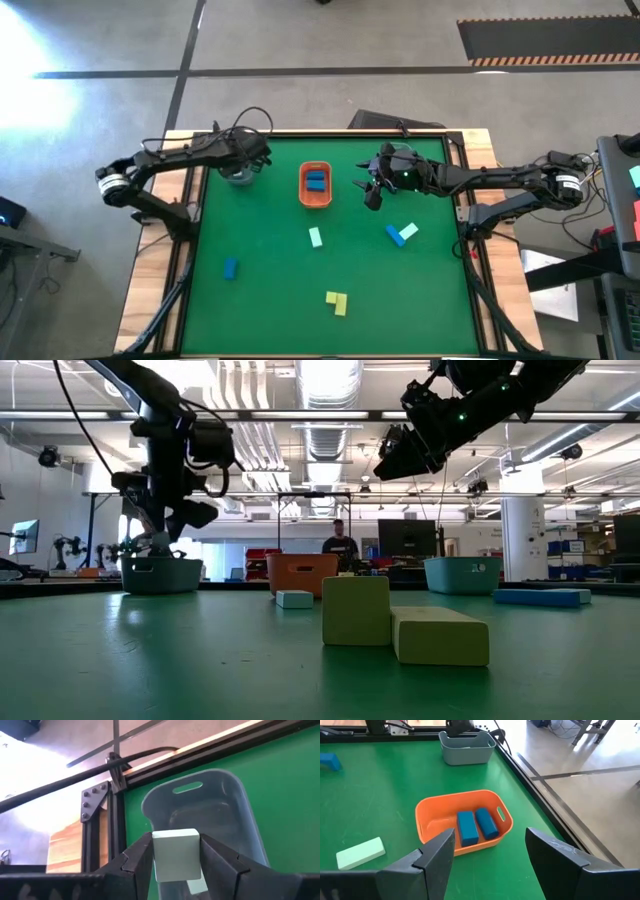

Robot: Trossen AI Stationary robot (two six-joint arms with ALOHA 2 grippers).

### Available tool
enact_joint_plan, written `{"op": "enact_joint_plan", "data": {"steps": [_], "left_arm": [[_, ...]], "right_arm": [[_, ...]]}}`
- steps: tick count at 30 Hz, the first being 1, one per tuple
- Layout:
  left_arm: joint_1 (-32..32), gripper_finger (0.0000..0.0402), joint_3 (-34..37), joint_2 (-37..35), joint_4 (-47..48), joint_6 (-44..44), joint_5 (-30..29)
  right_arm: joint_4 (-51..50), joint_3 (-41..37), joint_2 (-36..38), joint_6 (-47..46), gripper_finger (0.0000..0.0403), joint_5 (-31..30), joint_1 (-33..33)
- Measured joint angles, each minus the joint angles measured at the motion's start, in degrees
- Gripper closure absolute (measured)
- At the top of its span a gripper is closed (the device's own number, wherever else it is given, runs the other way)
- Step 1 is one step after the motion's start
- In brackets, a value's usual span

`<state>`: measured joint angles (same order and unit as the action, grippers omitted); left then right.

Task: Sort & place blocks by color
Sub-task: Put the light blue wooden block into the gray bin, then put the dark blue wooden block into the orange bin

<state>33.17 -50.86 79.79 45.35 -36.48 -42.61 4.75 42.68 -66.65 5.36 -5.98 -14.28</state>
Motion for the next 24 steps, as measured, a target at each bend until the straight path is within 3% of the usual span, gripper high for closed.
{"op": "enact_joint_plan", "data": {"steps": [12, 24], "left_arm": [[-0.07, 0.0268, 1.74, 0.00, -3.41, 1.30, 0.00], [-0.17, 0.0188, 1.74, -0.02, -5.49, 4.34, -0.11]], "right_arm": [[-0.02, 0.00, 0.00, -1.65, 0.0170, 0.17, 0.00], [0.20, -1.38, 0.02, -3.16, 0.0170, 0.14, 0.00]]}}
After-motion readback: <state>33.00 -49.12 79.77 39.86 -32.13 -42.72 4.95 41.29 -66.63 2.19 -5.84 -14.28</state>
